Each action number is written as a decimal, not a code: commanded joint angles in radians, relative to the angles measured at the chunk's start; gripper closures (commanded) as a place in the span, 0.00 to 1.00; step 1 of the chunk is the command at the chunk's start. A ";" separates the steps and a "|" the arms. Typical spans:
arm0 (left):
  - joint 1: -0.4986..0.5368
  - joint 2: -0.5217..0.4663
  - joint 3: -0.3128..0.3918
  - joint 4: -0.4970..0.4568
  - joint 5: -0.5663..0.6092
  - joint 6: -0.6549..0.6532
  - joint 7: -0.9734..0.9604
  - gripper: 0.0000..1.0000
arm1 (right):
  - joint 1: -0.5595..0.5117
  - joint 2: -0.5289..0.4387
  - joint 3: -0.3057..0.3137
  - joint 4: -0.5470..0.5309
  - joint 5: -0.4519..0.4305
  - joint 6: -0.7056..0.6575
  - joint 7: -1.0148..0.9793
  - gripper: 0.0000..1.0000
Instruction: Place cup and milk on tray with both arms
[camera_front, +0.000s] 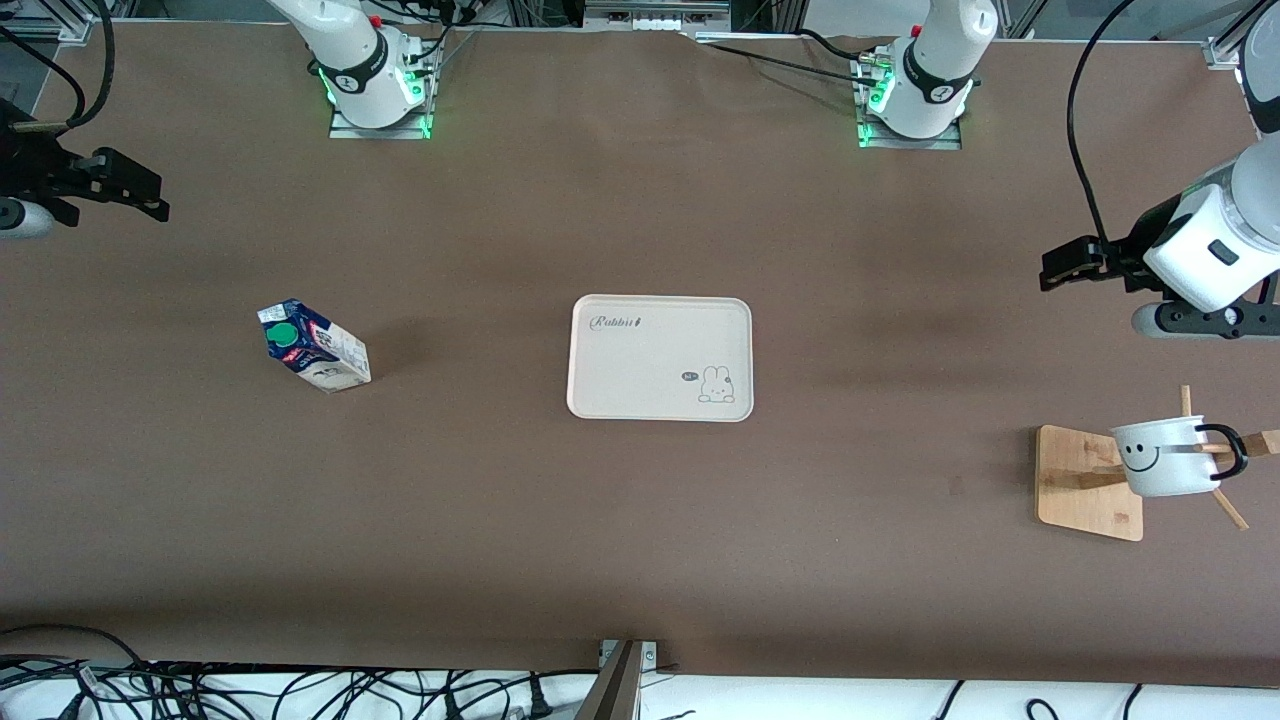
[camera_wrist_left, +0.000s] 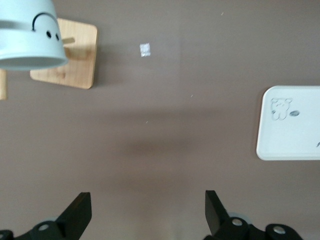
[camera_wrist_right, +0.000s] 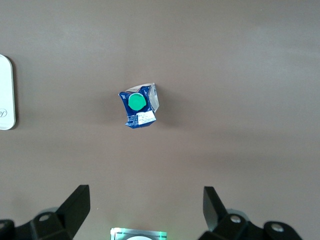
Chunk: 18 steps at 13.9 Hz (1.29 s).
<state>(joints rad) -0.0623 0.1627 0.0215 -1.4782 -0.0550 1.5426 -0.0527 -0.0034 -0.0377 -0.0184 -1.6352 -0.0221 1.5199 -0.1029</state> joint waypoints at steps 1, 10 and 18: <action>0.036 -0.089 0.000 -0.150 -0.048 0.138 0.014 0.00 | -0.017 0.004 0.014 0.020 -0.016 -0.047 0.011 0.00; 0.078 -0.181 -0.003 -0.476 -0.183 0.572 0.148 0.00 | -0.017 0.004 0.014 0.021 -0.013 -0.057 0.011 0.00; 0.049 -0.187 -0.017 -0.749 -0.181 1.230 0.149 0.00 | -0.018 0.006 0.009 0.021 -0.013 -0.057 0.012 0.00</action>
<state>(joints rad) -0.0050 0.0168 0.0096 -2.1079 -0.2138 2.6208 0.0666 -0.0097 -0.0377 -0.0187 -1.6349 -0.0221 1.4849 -0.1027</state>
